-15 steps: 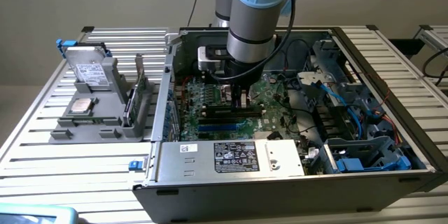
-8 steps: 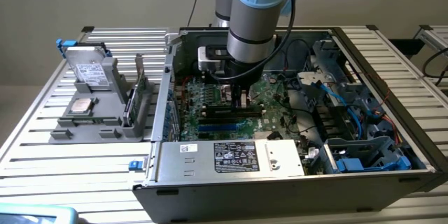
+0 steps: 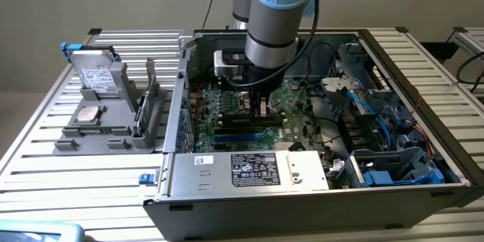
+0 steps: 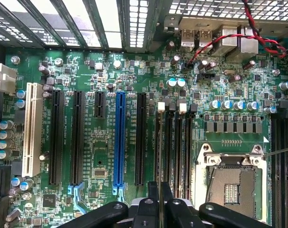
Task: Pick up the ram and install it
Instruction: 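Insert the ram into the slot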
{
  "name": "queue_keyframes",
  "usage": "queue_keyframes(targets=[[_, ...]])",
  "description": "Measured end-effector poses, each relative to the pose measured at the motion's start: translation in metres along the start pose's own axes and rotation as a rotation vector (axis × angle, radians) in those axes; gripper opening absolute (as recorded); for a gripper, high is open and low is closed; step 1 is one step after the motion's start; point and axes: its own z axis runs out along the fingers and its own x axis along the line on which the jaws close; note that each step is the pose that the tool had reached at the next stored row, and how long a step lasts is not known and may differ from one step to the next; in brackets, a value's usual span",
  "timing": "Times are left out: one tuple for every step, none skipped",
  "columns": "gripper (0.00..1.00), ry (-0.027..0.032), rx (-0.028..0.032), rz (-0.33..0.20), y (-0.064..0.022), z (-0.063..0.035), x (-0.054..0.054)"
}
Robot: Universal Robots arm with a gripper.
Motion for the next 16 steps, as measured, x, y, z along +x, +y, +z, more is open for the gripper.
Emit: queue_keyframes(targets=[[0.15,0.0000,0.0002,0.000,0.0000,0.0001,0.0000],[0.21,-0.0002,0.0002,0.000,0.0001,0.0001,0.0000],[0.21,-0.0001,0.0006,0.000,0.0000,0.0001,0.0000],[0.27,-0.0002,0.0007,0.000,-0.0001,0.0002,0.0000],[0.27,-0.0001,0.0007,0.000,-0.0002,0.0001,0.0000],[0.34,-0.0002,0.0007,0.000,-0.0002,0.0001,0.0000],[0.34,-0.0003,0.0007,0.000,-0.0002,0.0001,0.0000],[0.34,-0.0007,0.0007,0.000,-0.0002,0.0002,-0.0001],[0.34,-0.0010,0.0007,0.000,-0.0002,0.0002,-0.0001],[0.34,-0.0011,0.0007,0.000,-0.0002,0.0001,0.0000],[0.34,-0.0012,0.0007,0.000,-0.0002,0.0001,0.0000],[0.34,-0.0012,0.0007,0.000,-0.0002,-0.0001,0.0000],[0.34,-0.0010,0.0006,0.000,-0.0002,-0.0004,0.0000],[0.34,-0.0010,0.0006,0.000,-0.0002,-0.0008,-0.0001],[0.34,-0.0011,0.0006,0.000,-0.0001,-0.0013,-0.0001],[0.34,-0.0012,0.0007,0.000,-0.0001,-0.0019,-0.0002]])
